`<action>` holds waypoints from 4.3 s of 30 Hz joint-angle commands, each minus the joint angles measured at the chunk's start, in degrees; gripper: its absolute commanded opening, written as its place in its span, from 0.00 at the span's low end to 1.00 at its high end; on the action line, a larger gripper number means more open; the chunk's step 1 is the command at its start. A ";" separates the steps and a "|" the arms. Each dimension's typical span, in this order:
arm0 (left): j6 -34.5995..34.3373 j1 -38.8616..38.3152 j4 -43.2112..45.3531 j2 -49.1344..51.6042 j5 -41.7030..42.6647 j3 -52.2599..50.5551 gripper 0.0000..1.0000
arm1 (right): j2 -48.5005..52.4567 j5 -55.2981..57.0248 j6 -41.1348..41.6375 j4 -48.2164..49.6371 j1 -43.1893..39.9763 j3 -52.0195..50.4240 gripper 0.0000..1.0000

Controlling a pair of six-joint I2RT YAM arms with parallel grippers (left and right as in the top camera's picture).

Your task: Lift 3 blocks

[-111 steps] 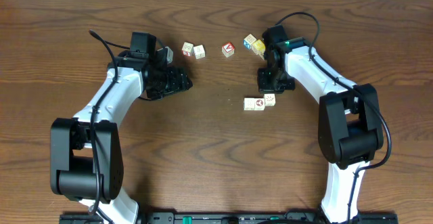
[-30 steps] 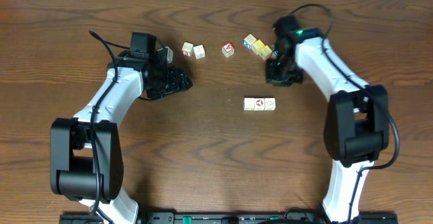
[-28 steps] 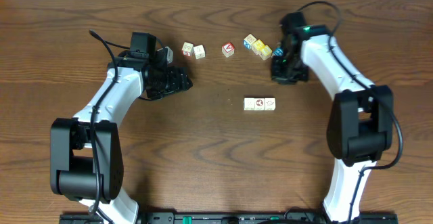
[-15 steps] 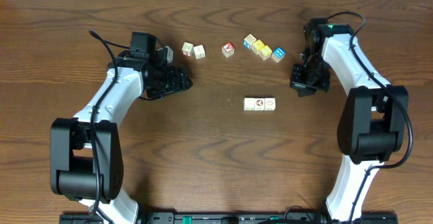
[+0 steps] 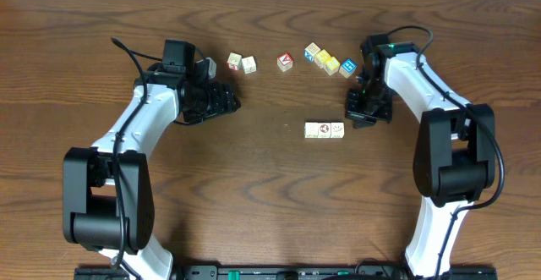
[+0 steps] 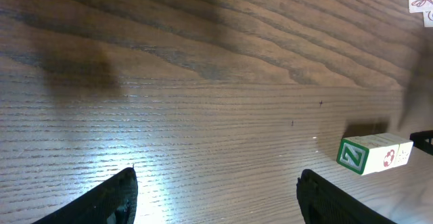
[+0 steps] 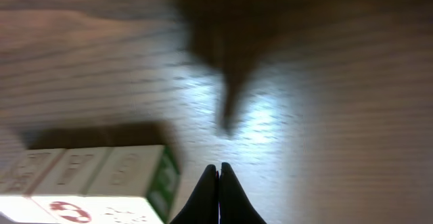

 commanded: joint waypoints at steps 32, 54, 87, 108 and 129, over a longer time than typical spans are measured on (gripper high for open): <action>0.50 0.02 -0.07 -0.13 -0.31 0.92 0.76 | -0.04 -2.93 -0.13 -1.16 -3.17 1.51 0.11; 0.55 -6.27 -4.55 -0.11 -0.33 -0.02 0.75 | -0.02 -2.05 -1.40 1.07 -15.76 1.57 0.99; -9.35 -6.84 -9.05 -0.11 -0.33 -0.02 0.76 | -0.02 -2.51 0.50 1.07 -15.67 1.57 0.99; -2.73 -8.46 -11.67 -0.11 -0.33 -0.22 0.76 | -0.02 -2.51 0.52 1.07 -15.67 1.57 0.99; -0.92 -11.63 -4.24 0.26 -8.63 -0.24 0.76 | -0.02 -6.58 0.96 5.75 -15.67 1.57 0.99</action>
